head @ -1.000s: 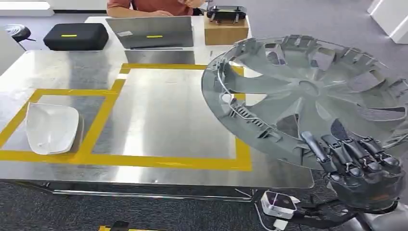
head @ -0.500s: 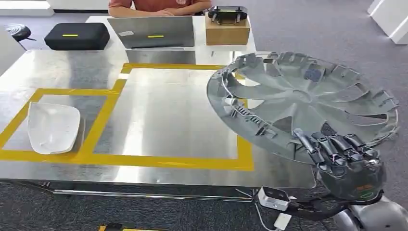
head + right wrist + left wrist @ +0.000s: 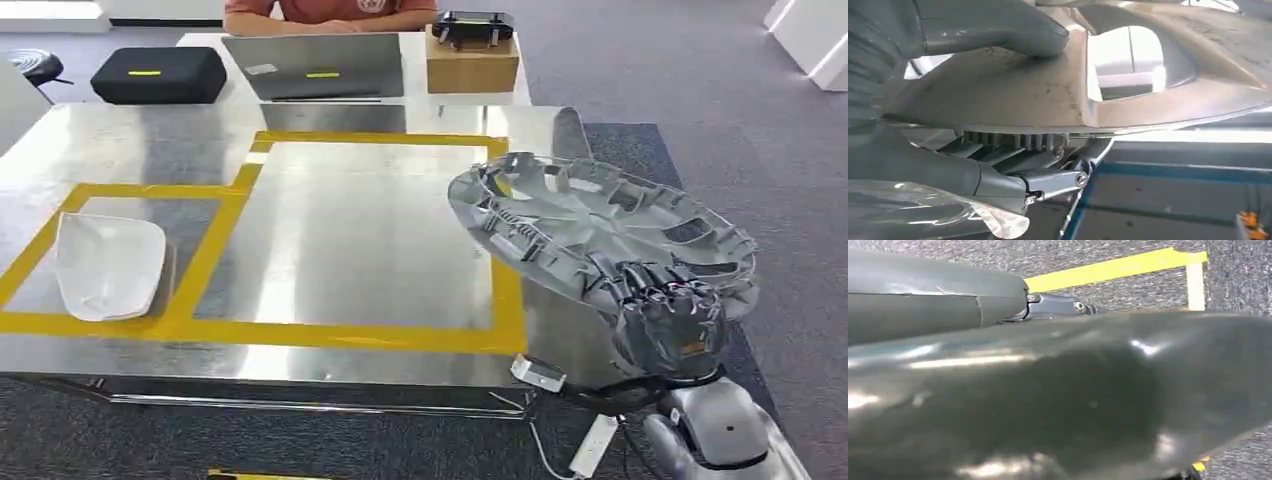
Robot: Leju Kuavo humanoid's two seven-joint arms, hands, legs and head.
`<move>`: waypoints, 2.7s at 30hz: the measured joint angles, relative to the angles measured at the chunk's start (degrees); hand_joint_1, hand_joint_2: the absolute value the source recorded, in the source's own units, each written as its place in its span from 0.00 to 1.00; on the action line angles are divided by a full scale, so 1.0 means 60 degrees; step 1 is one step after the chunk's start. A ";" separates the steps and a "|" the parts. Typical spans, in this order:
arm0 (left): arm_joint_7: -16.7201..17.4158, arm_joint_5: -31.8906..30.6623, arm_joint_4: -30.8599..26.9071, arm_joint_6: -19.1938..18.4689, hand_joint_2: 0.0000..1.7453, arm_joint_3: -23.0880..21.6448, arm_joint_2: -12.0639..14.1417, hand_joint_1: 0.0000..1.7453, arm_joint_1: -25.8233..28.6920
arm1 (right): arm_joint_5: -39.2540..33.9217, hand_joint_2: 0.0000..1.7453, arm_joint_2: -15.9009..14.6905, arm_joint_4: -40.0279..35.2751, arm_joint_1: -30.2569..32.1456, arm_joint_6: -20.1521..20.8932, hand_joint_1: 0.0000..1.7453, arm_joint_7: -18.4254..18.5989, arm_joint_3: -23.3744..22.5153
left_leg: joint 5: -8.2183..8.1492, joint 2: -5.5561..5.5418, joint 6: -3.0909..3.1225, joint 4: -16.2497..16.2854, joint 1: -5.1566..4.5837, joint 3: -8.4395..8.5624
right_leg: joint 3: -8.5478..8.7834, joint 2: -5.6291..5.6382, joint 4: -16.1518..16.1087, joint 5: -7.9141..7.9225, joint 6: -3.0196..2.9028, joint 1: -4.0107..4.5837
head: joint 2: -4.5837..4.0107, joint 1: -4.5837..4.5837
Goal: Take the parts from the cabinet and place them on the table.
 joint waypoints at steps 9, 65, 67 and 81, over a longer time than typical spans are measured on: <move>-0.0127 -0.0058 0.0251 0.0076 0.00 0.0000 0.0000 0.00 -0.0019 | -0.0142 1.00 -0.0105 0.1329 -0.0485 -0.0004 1.00 0.0724 0.0539 | 0.0000 -0.0013 0.0000 0.0002 -0.0002 -0.0005 | -0.0002 -0.0013 0.0000 0.0000 0.0000 -0.0002 | -0.0003 0.0000; -0.0029 -0.0787 0.0626 0.0007 0.00 -0.0033 0.0211 0.00 -0.0400 | -0.0055 1.00 -0.0280 0.2936 -0.3403 -0.0007 1.00 0.1074 0.4892 | -0.0002 -0.0018 0.0001 0.0022 -0.0007 -0.0030 | -0.0018 -0.0012 -0.0002 0.0003 -0.0001 -0.0002 | 0.0000 0.0004; -0.0029 -0.0783 0.0626 0.0047 0.00 -0.0033 0.0193 0.00 -0.0363 | -0.0055 1.00 -0.0313 0.2936 -0.3338 -0.0007 1.00 0.1103 0.4892 | -0.0003 -0.0017 0.0001 0.0022 -0.0007 -0.0030 | -0.0019 -0.0011 -0.0002 0.0003 -0.0001 -0.0002 | 0.0000 0.0000; 0.0066 -0.0915 0.0535 0.0295 0.00 -0.0084 0.0080 0.00 -0.0232 | -0.0383 1.00 -0.0353 0.2936 -0.2921 -0.0007 1.00 0.0250 0.4648 | -0.0002 -0.0018 0.0001 0.0023 -0.0006 -0.0030 | -0.0018 -0.0013 -0.0002 0.0003 -0.0001 -0.0002 | 0.0000 0.0000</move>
